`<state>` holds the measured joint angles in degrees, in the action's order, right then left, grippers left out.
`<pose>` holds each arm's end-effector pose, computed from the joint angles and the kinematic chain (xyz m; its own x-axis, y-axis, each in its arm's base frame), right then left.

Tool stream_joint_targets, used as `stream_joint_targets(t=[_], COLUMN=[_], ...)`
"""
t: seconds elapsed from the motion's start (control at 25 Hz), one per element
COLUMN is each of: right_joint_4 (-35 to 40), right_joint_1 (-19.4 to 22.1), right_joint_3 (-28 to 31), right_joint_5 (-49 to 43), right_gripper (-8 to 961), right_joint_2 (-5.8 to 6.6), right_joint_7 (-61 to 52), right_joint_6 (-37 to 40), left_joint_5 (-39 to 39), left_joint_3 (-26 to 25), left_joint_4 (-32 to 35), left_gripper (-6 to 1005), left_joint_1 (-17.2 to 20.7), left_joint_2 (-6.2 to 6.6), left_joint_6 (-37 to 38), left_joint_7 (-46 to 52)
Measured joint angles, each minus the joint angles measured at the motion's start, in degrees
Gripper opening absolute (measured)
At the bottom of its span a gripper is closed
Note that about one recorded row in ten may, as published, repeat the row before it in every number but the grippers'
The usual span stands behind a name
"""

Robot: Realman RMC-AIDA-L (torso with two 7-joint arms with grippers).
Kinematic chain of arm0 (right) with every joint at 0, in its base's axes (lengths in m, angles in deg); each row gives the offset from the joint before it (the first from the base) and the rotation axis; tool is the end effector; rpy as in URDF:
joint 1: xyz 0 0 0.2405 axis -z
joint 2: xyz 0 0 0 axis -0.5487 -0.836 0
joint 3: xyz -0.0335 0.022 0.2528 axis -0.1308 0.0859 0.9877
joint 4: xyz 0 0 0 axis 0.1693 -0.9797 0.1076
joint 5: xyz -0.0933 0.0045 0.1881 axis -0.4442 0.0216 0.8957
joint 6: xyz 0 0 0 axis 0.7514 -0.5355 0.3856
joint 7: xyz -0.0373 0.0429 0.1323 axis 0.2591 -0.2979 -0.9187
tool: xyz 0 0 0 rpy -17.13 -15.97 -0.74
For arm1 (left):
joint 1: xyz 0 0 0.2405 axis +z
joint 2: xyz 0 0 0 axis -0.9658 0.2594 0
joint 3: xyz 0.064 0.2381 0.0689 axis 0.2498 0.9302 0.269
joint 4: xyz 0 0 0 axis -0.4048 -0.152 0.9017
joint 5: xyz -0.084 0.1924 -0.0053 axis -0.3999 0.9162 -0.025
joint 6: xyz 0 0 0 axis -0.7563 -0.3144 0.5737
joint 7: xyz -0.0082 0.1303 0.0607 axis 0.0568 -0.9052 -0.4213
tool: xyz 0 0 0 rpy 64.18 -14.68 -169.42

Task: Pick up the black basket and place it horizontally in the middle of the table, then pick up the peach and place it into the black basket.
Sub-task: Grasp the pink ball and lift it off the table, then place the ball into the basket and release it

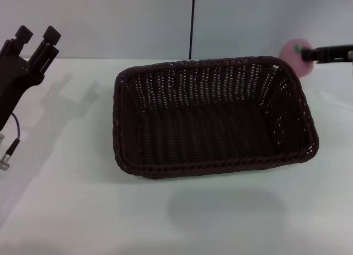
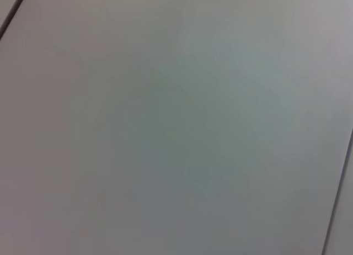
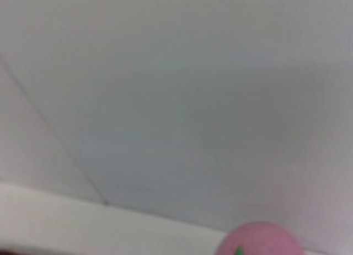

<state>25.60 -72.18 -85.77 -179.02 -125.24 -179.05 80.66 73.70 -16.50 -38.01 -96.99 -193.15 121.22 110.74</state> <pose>0.2719 0.4244 0.0467 0.5763 -0.6768 -0.4582 -0.8114 -0.4066 -0.4199 -0.3138 0.2929 0.0094 0.3454 -0.0678 0.9360 0.8260 -0.4514 -0.3375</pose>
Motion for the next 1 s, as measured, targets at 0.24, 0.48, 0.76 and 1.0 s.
stream_joint_targets(t=[0.24, 0.48, 0.76, 1.0], right_joint_4=[7.91, 8.74, 5.32, -0.44], right_joint_1=[7.54, 10.68, 7.32, 4.52], right_joint_3=[0.37, 0.35, -2.14, -6.22], right_joint_5=[17.17, 34.19, 39.52, 37.92], right_gripper=[23, 24, 26, 28], right_joint_2=[0.1, 0.14, -1.12, -0.91], right_joint_7=[0.89, 10.38, 20.71, 21.92], right_joint_6=[3.3, 12.19, 29.02, 27.65], left_joint_5=[-0.29, -0.54, -0.53, -0.53], left_joint_3=[-0.63, -0.73, -0.72, -0.72], left_joint_4=[0.03, 0.06, 0.0, 0.0], left_gripper=[785, 785, 785, 785], left_joint_1=[0.43, 0.46, 0.38, 0.52], left_joint_2=[0.13, 0.07, 0.11, 0.1], left_joint_6=[0.83, 0.93, 1.0, 1.0], left_joint_7=[0.02, 0.02, 0.02, 0.01])
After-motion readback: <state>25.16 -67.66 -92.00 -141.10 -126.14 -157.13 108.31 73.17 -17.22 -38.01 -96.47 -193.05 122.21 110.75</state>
